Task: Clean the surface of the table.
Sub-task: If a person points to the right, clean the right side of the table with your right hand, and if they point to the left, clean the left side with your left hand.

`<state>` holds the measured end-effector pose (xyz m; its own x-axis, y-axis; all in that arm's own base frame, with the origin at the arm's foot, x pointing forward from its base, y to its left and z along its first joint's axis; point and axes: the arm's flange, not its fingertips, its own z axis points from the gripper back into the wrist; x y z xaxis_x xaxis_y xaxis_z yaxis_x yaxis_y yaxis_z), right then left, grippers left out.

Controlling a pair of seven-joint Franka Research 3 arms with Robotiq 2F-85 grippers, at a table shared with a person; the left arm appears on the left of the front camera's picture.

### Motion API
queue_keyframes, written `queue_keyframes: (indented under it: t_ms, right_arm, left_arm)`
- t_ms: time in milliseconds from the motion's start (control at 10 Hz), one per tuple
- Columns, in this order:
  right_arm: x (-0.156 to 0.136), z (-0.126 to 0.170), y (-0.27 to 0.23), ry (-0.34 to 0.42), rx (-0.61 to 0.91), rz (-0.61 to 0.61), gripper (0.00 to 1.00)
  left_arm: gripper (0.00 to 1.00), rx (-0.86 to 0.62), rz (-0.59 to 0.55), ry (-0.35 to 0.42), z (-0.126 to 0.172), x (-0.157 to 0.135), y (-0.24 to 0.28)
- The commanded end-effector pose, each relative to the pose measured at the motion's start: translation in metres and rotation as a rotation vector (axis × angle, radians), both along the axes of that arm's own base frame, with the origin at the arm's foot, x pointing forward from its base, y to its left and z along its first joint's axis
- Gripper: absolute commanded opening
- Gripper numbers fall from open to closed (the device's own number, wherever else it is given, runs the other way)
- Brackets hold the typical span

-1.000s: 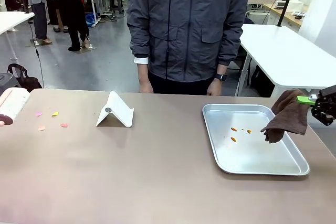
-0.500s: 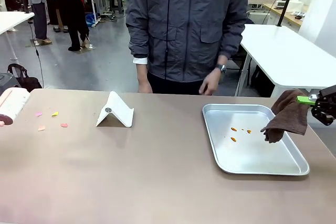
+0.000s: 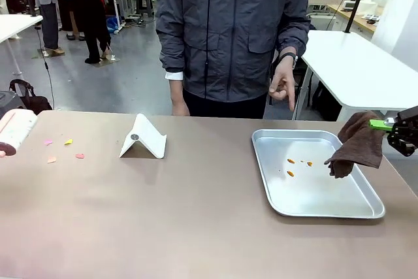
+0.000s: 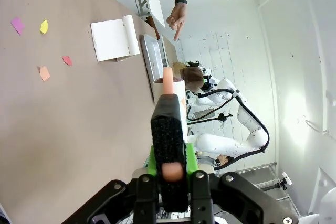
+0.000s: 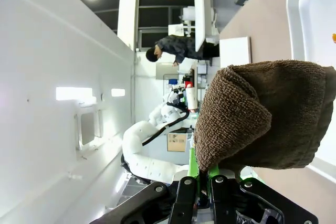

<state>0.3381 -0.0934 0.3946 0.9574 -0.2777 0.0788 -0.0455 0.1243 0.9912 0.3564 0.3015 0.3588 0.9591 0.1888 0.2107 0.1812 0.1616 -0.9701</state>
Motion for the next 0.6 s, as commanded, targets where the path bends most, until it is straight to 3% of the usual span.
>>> queue_keyframes:
  t_ms: [0, 500]
  right_arm:
    - [-0.0023, 0.0076, -0.0010, 0.012, 0.019, -0.004, 0.00]
    - [-0.0023, 0.0076, -0.0010, 0.012, 0.019, -0.004, 0.00]
  left_arm:
    - [0.00, 0.009, -0.009, -0.005, 0.0058, -0.0027, -0.0009]
    - [0.00, 0.009, -0.009, -0.005, 0.0058, -0.0027, -0.0009]
